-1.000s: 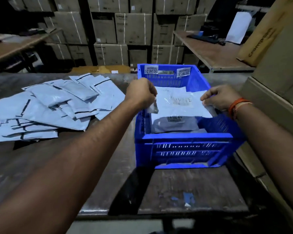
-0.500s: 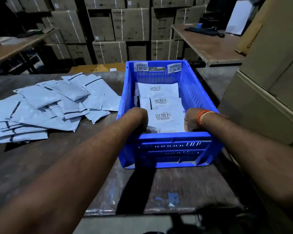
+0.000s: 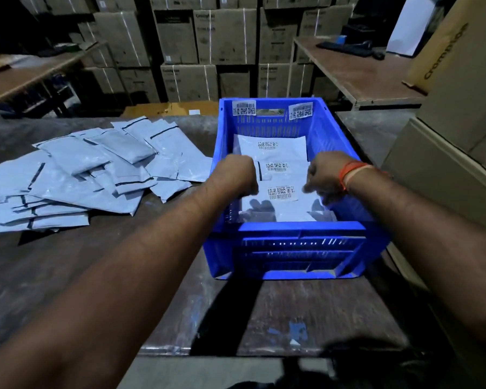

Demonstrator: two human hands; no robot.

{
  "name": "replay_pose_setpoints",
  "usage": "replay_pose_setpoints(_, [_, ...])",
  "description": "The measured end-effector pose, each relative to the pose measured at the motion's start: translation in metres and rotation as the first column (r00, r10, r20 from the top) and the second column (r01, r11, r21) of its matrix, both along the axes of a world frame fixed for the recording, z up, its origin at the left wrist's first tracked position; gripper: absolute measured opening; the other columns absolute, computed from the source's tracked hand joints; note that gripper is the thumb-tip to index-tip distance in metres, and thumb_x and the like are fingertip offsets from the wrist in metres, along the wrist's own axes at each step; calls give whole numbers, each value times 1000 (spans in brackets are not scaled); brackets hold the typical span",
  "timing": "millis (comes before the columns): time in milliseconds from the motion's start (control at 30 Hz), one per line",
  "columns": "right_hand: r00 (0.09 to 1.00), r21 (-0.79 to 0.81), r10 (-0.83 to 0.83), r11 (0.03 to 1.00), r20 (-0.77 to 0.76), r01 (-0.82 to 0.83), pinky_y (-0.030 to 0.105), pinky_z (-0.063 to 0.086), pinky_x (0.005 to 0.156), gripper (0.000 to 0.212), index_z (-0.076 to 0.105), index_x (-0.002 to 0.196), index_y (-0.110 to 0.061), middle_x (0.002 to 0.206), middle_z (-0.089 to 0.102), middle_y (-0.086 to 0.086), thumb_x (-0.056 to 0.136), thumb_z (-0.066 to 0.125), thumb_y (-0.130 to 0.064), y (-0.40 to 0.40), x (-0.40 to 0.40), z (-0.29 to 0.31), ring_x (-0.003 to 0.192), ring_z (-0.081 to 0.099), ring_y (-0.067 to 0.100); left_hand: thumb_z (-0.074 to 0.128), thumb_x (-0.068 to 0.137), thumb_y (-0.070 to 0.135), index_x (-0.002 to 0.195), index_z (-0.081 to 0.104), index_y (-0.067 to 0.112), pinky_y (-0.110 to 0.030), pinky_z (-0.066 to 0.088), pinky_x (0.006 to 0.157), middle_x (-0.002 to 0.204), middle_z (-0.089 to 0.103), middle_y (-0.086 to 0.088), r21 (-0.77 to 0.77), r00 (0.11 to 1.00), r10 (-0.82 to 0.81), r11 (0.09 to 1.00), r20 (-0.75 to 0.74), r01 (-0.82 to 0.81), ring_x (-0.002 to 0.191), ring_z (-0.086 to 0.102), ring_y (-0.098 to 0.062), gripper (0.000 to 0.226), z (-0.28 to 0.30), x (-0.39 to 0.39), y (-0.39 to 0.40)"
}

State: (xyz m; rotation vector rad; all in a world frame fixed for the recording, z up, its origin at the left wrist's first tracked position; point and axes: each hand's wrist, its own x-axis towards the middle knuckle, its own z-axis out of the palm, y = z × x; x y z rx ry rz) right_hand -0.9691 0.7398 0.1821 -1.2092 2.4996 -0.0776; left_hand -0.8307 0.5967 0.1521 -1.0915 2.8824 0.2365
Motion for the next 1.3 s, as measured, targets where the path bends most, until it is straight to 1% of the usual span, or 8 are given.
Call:
replay_pose_setpoints(100, [999, -231, -2, 973, 41, 12, 45, 63, 67, 14, 74, 81, -5, 78, 74, 14, 85, 76, -19, -22, 19, 26, 64, 74, 28, 74, 81, 23, 97, 78, 20, -32, 56, 74, 84, 72, 1, 44, 945, 108, 994, -310, -99, 81, 68, -19, 17, 30, 26, -19])
replay_pose_setpoints(200, [995, -323, 88, 941, -57, -101, 42, 62, 71, 11, 74, 77, -8, 74, 75, 10, 83, 69, -16, -59, 51, 44, 64, 74, 23, 73, 75, 18, 86, 77, 16, -36, 61, 71, 75, 73, -2, 126, 883, 220, 975, -416, -183, 74, 71, -23, 12, 47, 61, -49])
replay_pose_setpoints(333, [960, -301, 202, 919, -193, -254, 36, 61, 75, 13, 71, 75, -10, 77, 73, 9, 83, 66, -20, -115, 112, 56, 74, 74, 26, 75, 77, 16, 93, 76, 12, -39, 63, 74, 77, 75, -12, 184, 880, 301, 951, -367, -249, 74, 73, -26, 16, 44, 112, -90])
replay_pose_setpoints(467, [949, -249, 310, 916, -51, -313, 43, 63, 67, 11, 66, 76, -15, 77, 71, 7, 86, 71, -15, -170, 177, 50, 67, 74, 29, 65, 84, 1, 98, 76, 10, -42, 61, 84, 91, 77, -14, 294, 887, 320, 929, -333, -225, 87, 74, -30, 20, 28, 160, -137])
replay_pose_setpoints(633, [925, -190, 343, 909, -161, -370, 33, 56, 85, 18, 77, 96, -11, 99, 74, 11, 84, 67, -21, -245, 244, -2, 94, 69, 30, 74, 81, 9, 94, 79, 16, -37, 58, 85, 95, 74, -12, 160, 906, 334, 940, -260, -301, 100, 68, -31, 16, -9, 228, -203])
replay_pose_setpoints(900, [988, -366, 156, 919, 4, -144, 31, 48, 89, 28, 72, 107, -19, 110, 70, 10, 81, 64, -14, -316, 298, -126, 109, 62, 29, 71, 77, 14, 109, 77, 26, -32, 51, 93, 117, 71, -11, 183, 917, 341, 934, -207, -307, 113, 63, -28, 34, -75, 316, -269])
replay_pose_setpoints(1100, [982, -376, 67, 917, -177, -131, 43, 52, 85, 33, 62, 113, -11, 114, 56, 17, 80, 69, -17, -358, 310, -164, 110, 54, 38, 80, 79, 31, 106, 77, 28, -28, 47, 81, 114, 68, -10, 217, 876, 347, 933, -336, -286, 104, 66, -26, 28, -87, 331, -292])
replay_pose_setpoints(1300, [964, -382, 7, 917, -265, -111, 39, 48, 83, 25, 71, 110, -16, 116, 60, 8, 87, 61, -14, -371, 300, -172, 117, 48, 31, 74, 80, 18, 107, 78, 23, -24, 41, 74, 114, 70, -6, 203, 863, 260, 961, -434, -188, 105, 64, -24, 29, -90, 334, -298])
